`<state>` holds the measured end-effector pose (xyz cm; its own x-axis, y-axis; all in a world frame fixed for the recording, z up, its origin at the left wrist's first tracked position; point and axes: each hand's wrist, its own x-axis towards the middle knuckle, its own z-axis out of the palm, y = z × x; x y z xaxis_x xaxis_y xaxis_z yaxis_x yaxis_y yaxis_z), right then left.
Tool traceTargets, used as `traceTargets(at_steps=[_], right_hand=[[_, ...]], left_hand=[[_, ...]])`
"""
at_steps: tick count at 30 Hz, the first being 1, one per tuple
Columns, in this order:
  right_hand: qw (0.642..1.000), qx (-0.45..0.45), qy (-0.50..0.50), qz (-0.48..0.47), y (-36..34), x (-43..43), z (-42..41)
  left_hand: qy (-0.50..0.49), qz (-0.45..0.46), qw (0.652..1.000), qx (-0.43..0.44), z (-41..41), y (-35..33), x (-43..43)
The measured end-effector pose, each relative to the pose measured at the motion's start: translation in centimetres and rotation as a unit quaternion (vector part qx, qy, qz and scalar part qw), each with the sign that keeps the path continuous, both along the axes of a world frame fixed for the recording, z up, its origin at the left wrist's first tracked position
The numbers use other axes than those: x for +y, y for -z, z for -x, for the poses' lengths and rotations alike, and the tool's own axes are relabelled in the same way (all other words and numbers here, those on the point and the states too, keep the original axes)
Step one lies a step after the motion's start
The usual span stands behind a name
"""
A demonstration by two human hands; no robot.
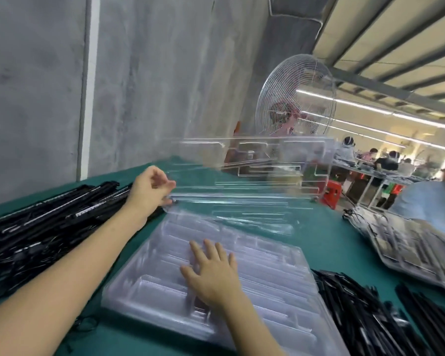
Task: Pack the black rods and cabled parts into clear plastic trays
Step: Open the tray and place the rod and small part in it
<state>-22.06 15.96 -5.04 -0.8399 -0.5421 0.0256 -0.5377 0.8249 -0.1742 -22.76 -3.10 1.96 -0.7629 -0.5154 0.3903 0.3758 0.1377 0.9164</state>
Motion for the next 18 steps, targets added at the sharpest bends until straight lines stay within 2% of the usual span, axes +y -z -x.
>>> traceTargets(at_steps=[6, 13, 18], right_hand=[[1.000, 0.006, -0.002, 0.011, 0.6, 0.2, -0.2], [1.000, 0.013, -0.008, 0.010, 0.7, 0.3, 0.1], [1.000, 0.007, -0.001, 0.011, 0.9, 0.0, 0.6]], left_hand=[[0.002, 0.029, 0.999, 0.019, 1.6, -2.6, 0.7], [-0.022, 0.119, 0.992, 0.035, 2.2, -4.0, 0.8], [-0.042, 0.257, 0.965, 0.032, 1.6, -4.2, 2.5]])
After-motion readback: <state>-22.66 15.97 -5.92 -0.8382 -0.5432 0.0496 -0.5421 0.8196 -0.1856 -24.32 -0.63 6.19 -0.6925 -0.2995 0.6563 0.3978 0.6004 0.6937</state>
